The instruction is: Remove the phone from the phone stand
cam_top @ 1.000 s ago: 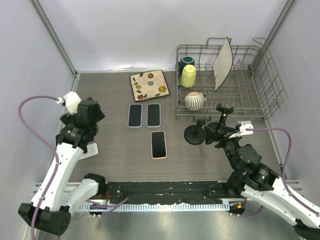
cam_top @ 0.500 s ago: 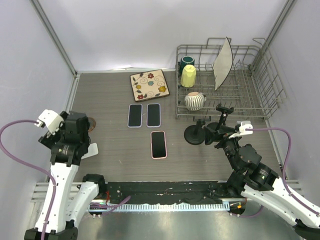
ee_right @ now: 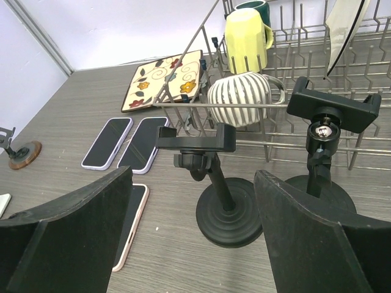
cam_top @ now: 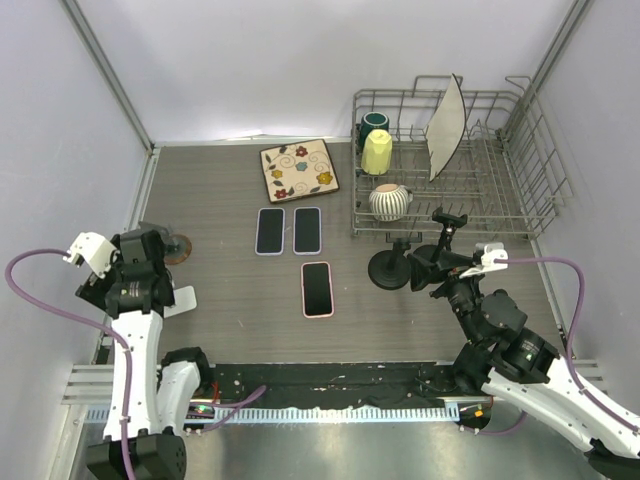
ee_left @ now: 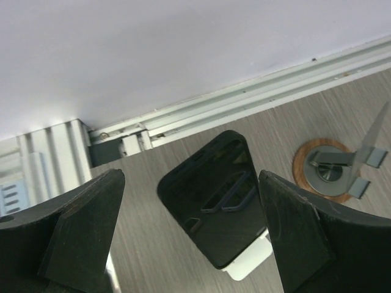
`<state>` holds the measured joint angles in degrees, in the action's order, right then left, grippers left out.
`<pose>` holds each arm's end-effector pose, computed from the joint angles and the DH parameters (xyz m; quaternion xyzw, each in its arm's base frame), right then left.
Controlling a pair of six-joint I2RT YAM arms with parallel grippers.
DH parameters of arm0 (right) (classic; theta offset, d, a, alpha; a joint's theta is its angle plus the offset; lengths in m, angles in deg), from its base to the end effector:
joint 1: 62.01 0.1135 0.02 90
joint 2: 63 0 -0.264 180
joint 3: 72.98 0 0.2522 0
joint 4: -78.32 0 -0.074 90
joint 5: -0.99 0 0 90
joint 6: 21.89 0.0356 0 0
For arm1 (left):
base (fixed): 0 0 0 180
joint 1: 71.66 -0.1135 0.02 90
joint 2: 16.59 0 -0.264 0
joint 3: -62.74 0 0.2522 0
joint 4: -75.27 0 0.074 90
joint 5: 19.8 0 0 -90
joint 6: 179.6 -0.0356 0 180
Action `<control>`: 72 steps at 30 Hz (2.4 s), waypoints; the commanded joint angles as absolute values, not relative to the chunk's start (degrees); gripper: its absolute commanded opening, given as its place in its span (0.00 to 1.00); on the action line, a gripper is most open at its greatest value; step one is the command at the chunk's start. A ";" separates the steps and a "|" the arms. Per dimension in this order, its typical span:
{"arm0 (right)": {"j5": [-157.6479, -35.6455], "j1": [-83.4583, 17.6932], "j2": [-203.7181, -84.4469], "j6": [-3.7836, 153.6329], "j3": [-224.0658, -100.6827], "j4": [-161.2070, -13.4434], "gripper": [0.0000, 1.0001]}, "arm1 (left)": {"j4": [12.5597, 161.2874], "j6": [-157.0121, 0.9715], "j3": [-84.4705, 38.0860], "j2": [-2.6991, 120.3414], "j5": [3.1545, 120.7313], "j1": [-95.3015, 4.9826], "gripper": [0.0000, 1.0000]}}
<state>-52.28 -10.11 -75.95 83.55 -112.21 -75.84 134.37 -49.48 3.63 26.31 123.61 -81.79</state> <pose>0.0731 0.0588 0.2851 0.0033 0.7049 0.1888 0.6837 0.1314 0.0525 0.2988 -0.5103 0.6652 0.3056 0.4514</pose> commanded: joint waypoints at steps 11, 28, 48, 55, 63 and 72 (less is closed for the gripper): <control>-53.41 -10.07 -75.04 84.02 -112.49 -77.90 0.86 | 120.85 -47.50 9.25 28.15 116.26 -88.44 1.00; -53.76 -10.07 -75.66 84.11 -112.40 -78.25 0.86 | 116.71 -50.58 10.22 31.23 105.98 -89.68 0.67; -53.76 -10.07 -76.62 83.93 -112.40 -78.43 0.86 | 123.04 -53.65 4.95 28.15 107.65 -87.04 0.20; -53.94 -10.07 -76.45 83.93 -112.40 -78.34 0.86 | 124.36 -54.18 4.06 27.71 107.38 -86.51 0.13; -55.60 -10.07 -77.76 83.14 -113.28 -78.69 0.86 | 126.90 -53.92 1.17 29.81 103.53 -86.51 0.33; -56.05 -9.98 -81.02 81.73 -116.18 -77.02 0.86 | 129.89 -51.99 -4.97 38.25 101.68 -87.91 0.77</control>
<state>-55.99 -10.11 -80.61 82.98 -112.74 -75.98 128.34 -53.79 -0.50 34.05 103.11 -86.75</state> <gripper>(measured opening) 0.856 0.732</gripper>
